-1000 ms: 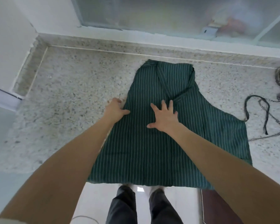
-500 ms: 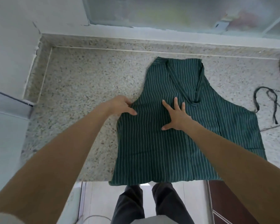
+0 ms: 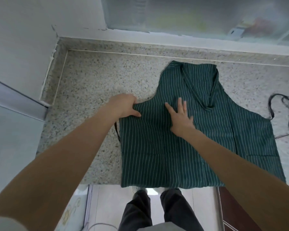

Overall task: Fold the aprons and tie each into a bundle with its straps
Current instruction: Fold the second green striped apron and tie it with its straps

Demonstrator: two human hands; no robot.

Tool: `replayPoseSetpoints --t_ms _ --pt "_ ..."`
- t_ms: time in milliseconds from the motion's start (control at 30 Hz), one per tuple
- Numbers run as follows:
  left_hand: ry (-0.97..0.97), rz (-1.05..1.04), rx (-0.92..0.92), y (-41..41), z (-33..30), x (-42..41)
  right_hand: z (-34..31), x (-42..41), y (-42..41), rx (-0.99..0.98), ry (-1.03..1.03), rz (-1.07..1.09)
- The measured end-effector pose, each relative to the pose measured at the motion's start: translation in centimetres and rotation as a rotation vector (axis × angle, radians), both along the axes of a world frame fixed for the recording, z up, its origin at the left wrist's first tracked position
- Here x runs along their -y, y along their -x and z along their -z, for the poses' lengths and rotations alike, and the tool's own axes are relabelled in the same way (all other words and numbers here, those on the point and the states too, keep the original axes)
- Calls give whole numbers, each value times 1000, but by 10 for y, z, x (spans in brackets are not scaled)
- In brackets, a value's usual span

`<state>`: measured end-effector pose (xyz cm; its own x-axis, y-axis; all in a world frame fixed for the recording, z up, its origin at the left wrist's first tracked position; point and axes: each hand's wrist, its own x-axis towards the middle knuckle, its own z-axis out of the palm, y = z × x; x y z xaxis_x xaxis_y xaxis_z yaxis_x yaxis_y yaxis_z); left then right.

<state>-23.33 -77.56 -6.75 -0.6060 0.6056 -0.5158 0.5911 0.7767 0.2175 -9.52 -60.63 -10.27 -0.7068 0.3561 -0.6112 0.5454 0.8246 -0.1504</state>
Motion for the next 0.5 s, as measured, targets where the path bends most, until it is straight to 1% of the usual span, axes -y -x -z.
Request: replayPoseSetpoints --t_ms 67,100,167,233,267,300,367,467,500 --pt "-10 -8 -19 -5 3 1 4 18 1 -7 216 59" --pt "-30 -34 14 -7 5 1 6 23 2 33 247 71" --pt "-67 -91 159 -9 9 7 11 29 1 127 188 33" --pt "-69 -122 311 -6 9 18 14 31 1 156 130 22" --pt "-38 -140 327 -4 11 24 14 31 1 156 120 24" --pt "-5 -161 303 -2 13 29 14 31 1 158 116 23" --pt "40 -207 189 3 16 41 13 31 1 167 115 15" --pt "135 -154 -75 7 13 53 11 31 1 171 115 11" --pt "155 -127 -137 8 11 56 11 31 1 171 112 10"
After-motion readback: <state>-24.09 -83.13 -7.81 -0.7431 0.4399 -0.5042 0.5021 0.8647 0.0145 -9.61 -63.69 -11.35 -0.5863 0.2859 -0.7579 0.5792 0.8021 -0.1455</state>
